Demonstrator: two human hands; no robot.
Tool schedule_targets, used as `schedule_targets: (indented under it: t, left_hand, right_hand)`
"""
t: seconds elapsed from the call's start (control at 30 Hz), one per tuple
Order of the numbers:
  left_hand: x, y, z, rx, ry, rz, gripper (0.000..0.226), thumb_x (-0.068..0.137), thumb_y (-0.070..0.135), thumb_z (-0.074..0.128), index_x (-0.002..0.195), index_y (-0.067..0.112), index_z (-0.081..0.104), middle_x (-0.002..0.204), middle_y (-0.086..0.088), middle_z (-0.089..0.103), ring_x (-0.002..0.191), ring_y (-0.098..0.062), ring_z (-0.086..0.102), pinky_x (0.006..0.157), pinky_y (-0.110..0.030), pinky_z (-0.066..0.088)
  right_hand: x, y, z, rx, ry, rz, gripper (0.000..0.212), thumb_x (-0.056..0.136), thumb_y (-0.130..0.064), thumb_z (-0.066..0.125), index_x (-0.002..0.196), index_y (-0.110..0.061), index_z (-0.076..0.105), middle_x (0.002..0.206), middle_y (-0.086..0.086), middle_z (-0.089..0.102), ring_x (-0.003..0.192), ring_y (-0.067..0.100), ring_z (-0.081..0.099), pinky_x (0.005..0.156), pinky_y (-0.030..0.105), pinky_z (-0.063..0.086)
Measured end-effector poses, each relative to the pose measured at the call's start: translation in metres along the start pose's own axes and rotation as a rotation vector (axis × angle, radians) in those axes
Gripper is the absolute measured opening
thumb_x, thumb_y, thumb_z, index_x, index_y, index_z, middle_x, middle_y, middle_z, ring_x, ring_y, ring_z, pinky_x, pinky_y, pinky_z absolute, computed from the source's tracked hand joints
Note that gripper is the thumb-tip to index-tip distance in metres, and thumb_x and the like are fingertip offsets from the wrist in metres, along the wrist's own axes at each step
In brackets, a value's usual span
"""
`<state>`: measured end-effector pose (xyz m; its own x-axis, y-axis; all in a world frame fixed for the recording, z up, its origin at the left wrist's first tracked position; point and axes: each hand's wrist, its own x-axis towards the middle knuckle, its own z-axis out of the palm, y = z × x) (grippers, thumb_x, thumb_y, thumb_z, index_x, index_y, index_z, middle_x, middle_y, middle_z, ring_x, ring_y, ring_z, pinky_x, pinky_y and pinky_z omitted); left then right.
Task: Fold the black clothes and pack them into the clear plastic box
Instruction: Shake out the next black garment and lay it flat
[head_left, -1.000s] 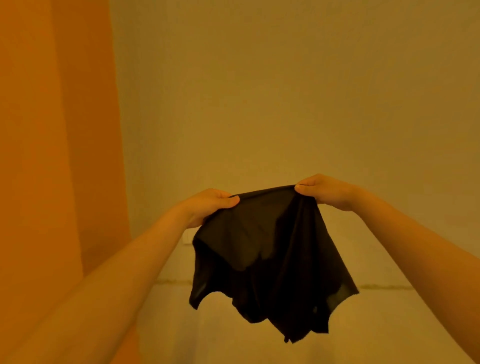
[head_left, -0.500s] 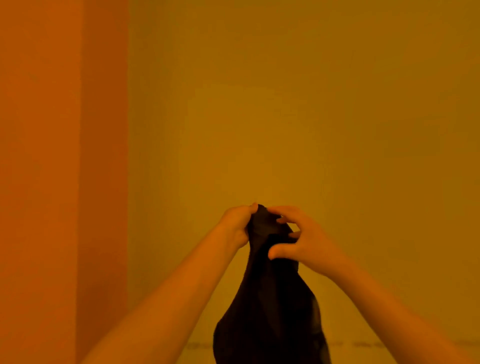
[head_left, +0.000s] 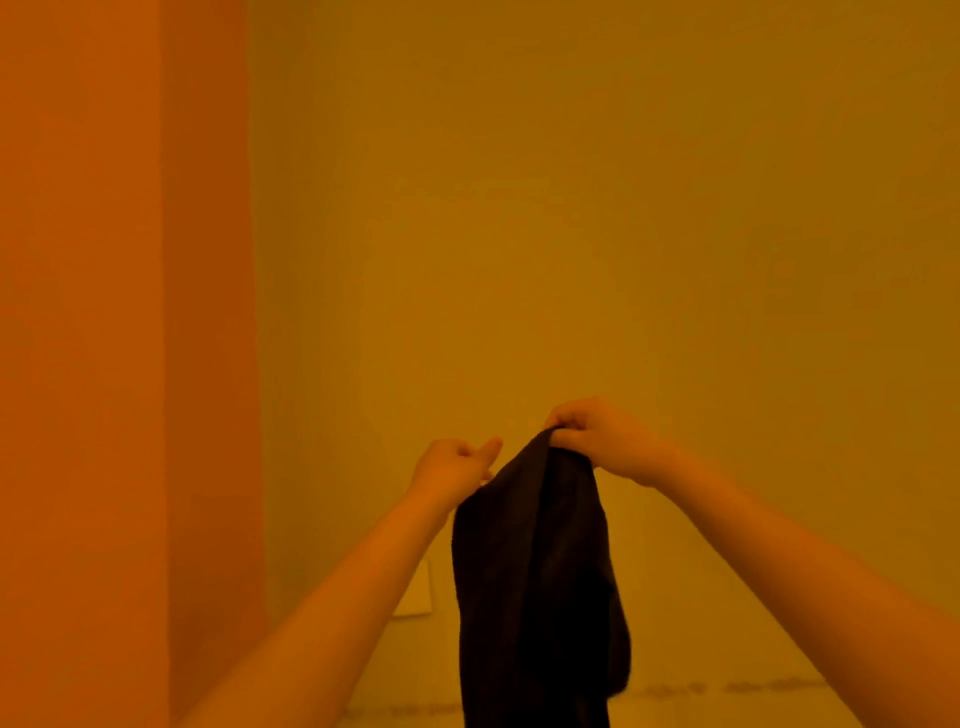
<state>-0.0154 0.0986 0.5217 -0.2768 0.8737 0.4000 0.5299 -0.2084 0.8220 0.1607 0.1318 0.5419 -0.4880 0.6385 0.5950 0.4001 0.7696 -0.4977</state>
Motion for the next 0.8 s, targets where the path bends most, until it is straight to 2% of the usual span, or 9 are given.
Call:
schedule_targets:
  t: [0.07,0.13,0.2,0.3,0.47,0.57,0.63,0.73,0.8]
  left_hand:
    - [-0.011,0.005,0.006,-0.280,-0.218,0.043,0.031,0.090,0.041,0.053,0.096,0.012,0.064,0.094,-0.001,0.066,0.084,-0.013,0.062,0.072,-0.025,0.047]
    - [-0.019,0.005,0.013,-0.327,-0.365,0.062,0.026,0.089,0.032,0.058,0.105,0.013,0.064,0.096,0.001,0.069,0.089,-0.013,0.065,0.074,-0.024,0.051]
    - [-0.018,0.000,0.018,-0.310,-0.296,0.055,0.015,0.087,0.020,0.063,0.100,0.011,0.066,0.095,-0.003,0.069,0.084,-0.014,0.066,0.068,-0.022,0.054]
    - [-0.011,-0.005,0.016,-0.510,-0.239,-0.007,0.008,0.090,0.011,0.057,0.091,0.007,0.064,0.086,-0.008,0.064,0.072,-0.015,0.061,0.057,-0.020,0.050]
    - [-0.001,-0.006,0.010,-0.570,-0.245,0.028,0.018,0.096,0.012,0.046,0.091,0.006,0.063,0.086,-0.010,0.064,0.074,-0.018,0.060,0.064,-0.027,0.046]
    - [0.002,-0.003,0.005,-0.575,-0.173,0.061,0.021,0.096,0.012,0.046,0.081,0.009,0.061,0.068,-0.004,0.066,0.056,-0.010,0.062,0.056,-0.023,0.050]
    - [0.002,-0.001,-0.005,-0.540,-0.194,0.080,0.020,0.095,0.014,0.049,0.081,0.009,0.062,0.060,0.000,0.067,0.051,-0.008,0.062,0.052,-0.020,0.050]
    - [0.001,0.000,-0.023,-0.335,-0.285,0.062,0.016,0.093,0.016,0.054,0.081,0.011,0.064,0.061,0.000,0.067,0.051,-0.009,0.062,0.051,-0.021,0.051]
    - [0.003,0.001,-0.033,-0.263,-0.317,0.056,0.017,0.092,0.014,0.054,0.079,0.012,0.063,0.058,0.002,0.067,0.049,-0.007,0.062,0.050,-0.020,0.051]
  right_hand:
    - [0.013,-0.007,-0.002,-0.102,-0.123,0.037,0.018,0.090,-0.014,0.055,0.073,-0.014,0.059,0.062,-0.003,0.050,0.056,0.007,0.045,0.053,0.021,0.035]
    - [0.023,-0.013,-0.003,-0.129,-0.222,0.063,0.019,0.090,-0.017,0.057,0.071,-0.012,0.059,0.059,-0.001,0.048,0.053,0.010,0.043,0.049,0.021,0.034]
    - [0.030,-0.015,-0.006,-0.120,-0.268,0.079,0.017,0.090,-0.018,0.058,0.076,-0.009,0.062,0.061,0.001,0.050,0.054,0.011,0.045,0.049,0.021,0.036]
    - [0.032,-0.012,-0.016,0.005,-0.324,0.102,0.021,0.089,-0.015,0.059,0.069,-0.012,0.060,0.057,-0.004,0.053,0.051,0.007,0.048,0.049,0.019,0.037]
    - [0.027,0.002,-0.020,0.091,-0.571,0.170,0.006,0.083,-0.006,0.064,0.083,-0.011,0.067,0.070,-0.007,0.070,0.068,0.006,0.066,0.066,0.020,0.052]
    - [0.025,0.018,-0.016,0.126,-0.551,0.139,0.009,0.087,-0.008,0.060,0.087,-0.014,0.067,0.077,-0.010,0.071,0.077,0.005,0.066,0.080,0.024,0.051]
    - [0.023,0.029,-0.017,0.267,-0.527,0.148,0.009,0.088,-0.016,0.059,0.092,-0.012,0.065,0.080,-0.008,0.071,0.079,0.005,0.066,0.077,0.023,0.052]
    - [0.022,0.042,-0.018,0.497,-0.452,0.173,0.032,0.077,-0.029,0.070,0.099,-0.007,0.061,0.083,-0.003,0.071,0.077,0.008,0.067,0.067,0.021,0.053]
    - [0.022,0.046,-0.016,0.583,-0.380,0.177,0.020,0.087,-0.022,0.057,0.099,-0.006,0.060,0.086,0.002,0.070,0.077,0.011,0.067,0.069,0.024,0.055]
